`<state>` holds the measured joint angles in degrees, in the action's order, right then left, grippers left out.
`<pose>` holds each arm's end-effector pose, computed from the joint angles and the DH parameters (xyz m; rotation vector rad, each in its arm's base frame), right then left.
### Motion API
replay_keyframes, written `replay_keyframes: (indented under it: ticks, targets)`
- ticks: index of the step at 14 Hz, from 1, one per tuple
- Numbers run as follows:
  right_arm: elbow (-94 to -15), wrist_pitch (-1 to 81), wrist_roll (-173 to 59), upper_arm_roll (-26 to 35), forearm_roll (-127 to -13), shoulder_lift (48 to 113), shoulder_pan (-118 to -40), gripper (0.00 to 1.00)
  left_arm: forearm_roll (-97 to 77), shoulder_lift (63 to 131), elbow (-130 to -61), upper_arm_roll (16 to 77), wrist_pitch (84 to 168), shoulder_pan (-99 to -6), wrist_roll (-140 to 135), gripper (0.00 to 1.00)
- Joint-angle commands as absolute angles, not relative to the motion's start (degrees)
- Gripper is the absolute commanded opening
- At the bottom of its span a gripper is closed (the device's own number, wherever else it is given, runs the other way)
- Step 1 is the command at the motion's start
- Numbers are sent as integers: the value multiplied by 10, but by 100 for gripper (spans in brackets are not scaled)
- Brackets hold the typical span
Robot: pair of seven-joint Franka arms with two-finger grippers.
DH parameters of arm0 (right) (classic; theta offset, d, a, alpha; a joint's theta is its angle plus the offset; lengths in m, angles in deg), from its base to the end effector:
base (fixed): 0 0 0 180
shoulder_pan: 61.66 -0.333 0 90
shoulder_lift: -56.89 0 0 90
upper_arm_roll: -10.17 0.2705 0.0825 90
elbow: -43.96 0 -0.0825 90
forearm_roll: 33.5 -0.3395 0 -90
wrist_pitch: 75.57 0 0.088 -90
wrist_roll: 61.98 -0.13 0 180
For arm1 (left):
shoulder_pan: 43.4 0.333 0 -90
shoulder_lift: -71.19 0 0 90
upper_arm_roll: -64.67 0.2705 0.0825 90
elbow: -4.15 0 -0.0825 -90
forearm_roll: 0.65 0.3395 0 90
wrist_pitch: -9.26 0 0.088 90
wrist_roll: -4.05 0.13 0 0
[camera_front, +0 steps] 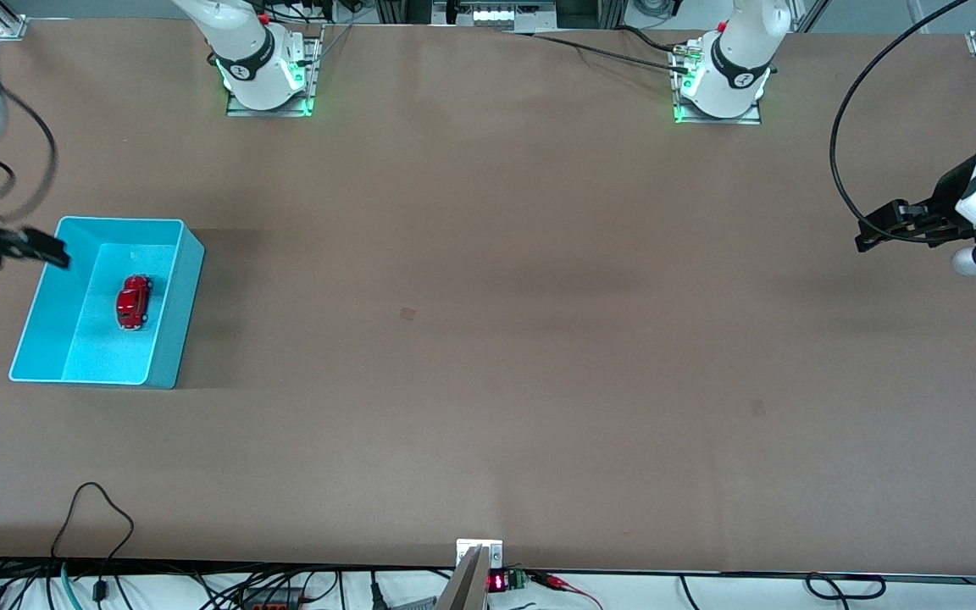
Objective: Wind red beetle toy and store in blue box
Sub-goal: 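Open the right gripper and raise it out of the box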
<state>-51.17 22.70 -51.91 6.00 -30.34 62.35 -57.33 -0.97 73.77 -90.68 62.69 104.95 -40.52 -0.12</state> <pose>0.5327 -0.0849 0.4800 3.0861 0.0565 -0.0766 0.5259 0.0079 0.5050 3.1319 0.1397 -0.0473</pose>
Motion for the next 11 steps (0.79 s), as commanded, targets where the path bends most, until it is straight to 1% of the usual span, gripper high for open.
replay_keyframes:
  ticks: [1, 3, 11]
  targets:
    - [-429, 128, -523, 98, -302, 630, -573, 100, -1, 726, -911, 623, 1046, -402, 8, 100]
    - [-421, 108, -530, 103, -309, 618, -573, 100, -1, 726, -911, 623, 1045, -402, 8, 100]
    - [-432, 113, -538, 103, -309, 615, -573, 100, -1, 726, -911, 621, 1043, -402, 8, 100]
